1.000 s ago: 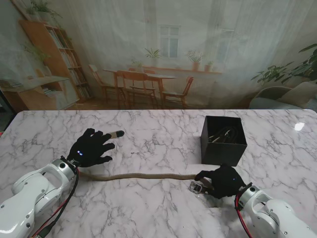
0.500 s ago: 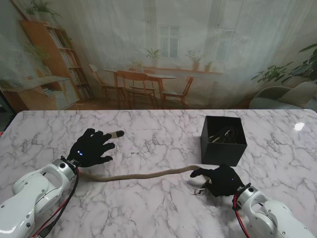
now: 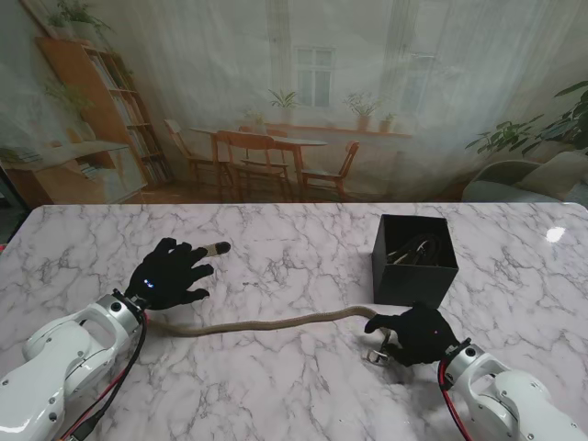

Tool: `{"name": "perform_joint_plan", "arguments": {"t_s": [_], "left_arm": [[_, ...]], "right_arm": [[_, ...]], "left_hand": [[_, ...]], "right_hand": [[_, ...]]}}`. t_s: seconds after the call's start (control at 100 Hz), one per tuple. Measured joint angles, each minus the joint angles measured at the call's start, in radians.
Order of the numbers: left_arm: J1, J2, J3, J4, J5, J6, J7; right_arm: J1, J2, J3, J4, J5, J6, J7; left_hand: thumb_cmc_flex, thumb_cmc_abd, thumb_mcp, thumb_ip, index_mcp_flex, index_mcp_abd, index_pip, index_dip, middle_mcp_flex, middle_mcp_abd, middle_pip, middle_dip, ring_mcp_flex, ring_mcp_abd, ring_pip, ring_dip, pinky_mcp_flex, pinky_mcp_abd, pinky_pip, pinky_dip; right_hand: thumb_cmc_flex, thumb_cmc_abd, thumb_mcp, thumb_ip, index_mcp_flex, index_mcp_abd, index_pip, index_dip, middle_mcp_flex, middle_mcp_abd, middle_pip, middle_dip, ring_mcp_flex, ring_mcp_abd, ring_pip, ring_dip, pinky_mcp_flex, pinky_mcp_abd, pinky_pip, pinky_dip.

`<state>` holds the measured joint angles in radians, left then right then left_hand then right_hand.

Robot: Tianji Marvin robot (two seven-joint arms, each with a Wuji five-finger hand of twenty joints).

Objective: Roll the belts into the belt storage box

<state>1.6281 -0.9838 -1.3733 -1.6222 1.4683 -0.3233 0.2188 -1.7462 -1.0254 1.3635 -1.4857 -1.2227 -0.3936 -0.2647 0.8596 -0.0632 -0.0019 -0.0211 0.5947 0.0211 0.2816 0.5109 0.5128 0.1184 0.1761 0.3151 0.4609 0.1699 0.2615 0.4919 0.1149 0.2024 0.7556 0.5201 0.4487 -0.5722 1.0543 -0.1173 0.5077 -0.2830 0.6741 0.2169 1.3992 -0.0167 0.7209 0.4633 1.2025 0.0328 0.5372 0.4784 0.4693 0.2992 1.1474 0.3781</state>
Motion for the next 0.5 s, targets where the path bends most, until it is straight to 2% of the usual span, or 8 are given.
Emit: {"name": "perform_joint_plan", "arguments": {"t_s": [0.1, 0.25, 0.38, 0.44, 0.5], "left_arm": [[0.000, 0.000, 0.000, 0.000, 0.000, 0.000, 0.000], [-0.001, 0.000, 0.000, 0.001, 0.000, 0.000, 0.000], [-0.001, 0.000, 0.000, 0.001, 0.000, 0.000, -0.001], [-0.001, 0.000, 0.000, 0.001, 0.000, 0.000, -0.001], [-0.001, 0.000, 0.000, 0.001, 0.000, 0.000, -0.001]], "right_arm": [[-0.016, 0.006, 0.010, -0.026, -0.055, 0.051, 0.002], [-0.020, 0.015, 0.007, -0.043, -0.082, 0.103, 0.058], [-0.015, 0.023, -0.008, -0.044, -0.116, 0.132, 0.062], [-0.012, 0.024, -0.014, -0.042, -0.119, 0.138, 0.061], [-0.006, 0.025, -0.022, -0.036, -0.120, 0.143, 0.054]], "left_hand": [[0.000, 0.000, 0.000, 0.000, 0.000, 0.000, 0.000, 0.000, 0.000, 0.000, 0.000, 0.000, 0.000, 0.000, 0.000, 0.000, 0.000, 0.000, 0.000, 0.000], [0.000, 0.000, 0.000, 0.000, 0.000, 0.000, 0.000, 0.000, 0.000, 0.000, 0.000, 0.000, 0.000, 0.003, 0.000, 0.000, 0.000, 0.000, 0.000, 0.000], [0.000, 0.000, 0.000, 0.000, 0.000, 0.000, 0.000, 0.000, 0.000, 0.000, 0.000, 0.000, 0.000, 0.003, 0.000, 0.000, 0.000, 0.000, 0.000, 0.000], [0.000, 0.000, 0.000, 0.000, 0.000, 0.000, 0.000, 0.000, 0.000, 0.000, 0.000, 0.000, 0.000, 0.003, 0.000, 0.000, 0.000, 0.000, 0.000, 0.000], [0.000, 0.000, 0.000, 0.000, 0.000, 0.000, 0.000, 0.000, 0.000, 0.000, 0.000, 0.000, 0.000, 0.003, 0.000, 0.000, 0.000, 0.000, 0.000, 0.000]], "right_hand": [[-0.013, 0.000, -0.027, 0.000, 0.029, 0.004, -0.011, 0.001, -0.010, 0.000, -0.018, 0.018, -0.001, 0.002, 0.000, 0.021, -0.032, 0.000, -0.003, 0.001], [-0.011, 0.000, -0.055, 0.000, 0.039, -0.005, -0.007, 0.009, -0.062, 0.000, -0.032, 0.059, -0.013, 0.011, 0.001, 0.037, -0.062, 0.010, -0.023, 0.008], [-0.011, 0.000, -0.061, 0.000, 0.090, -0.017, -0.005, 0.012, -0.075, 0.000, -0.033, 0.097, -0.013, 0.011, 0.008, 0.060, -0.064, 0.011, -0.028, 0.014], [-0.009, 0.000, -0.082, -0.056, 0.121, -0.019, 0.079, -0.044, -0.087, 0.000, -0.034, 0.124, -0.013, 0.011, 0.009, 0.070, -0.064, 0.011, -0.029, 0.025], [0.013, -0.006, -0.104, -0.092, 0.145, -0.038, 0.170, -0.073, -0.116, 0.000, -0.035, 0.140, -0.037, 0.010, 0.010, 0.071, -0.064, 0.011, -0.032, 0.034]]}}
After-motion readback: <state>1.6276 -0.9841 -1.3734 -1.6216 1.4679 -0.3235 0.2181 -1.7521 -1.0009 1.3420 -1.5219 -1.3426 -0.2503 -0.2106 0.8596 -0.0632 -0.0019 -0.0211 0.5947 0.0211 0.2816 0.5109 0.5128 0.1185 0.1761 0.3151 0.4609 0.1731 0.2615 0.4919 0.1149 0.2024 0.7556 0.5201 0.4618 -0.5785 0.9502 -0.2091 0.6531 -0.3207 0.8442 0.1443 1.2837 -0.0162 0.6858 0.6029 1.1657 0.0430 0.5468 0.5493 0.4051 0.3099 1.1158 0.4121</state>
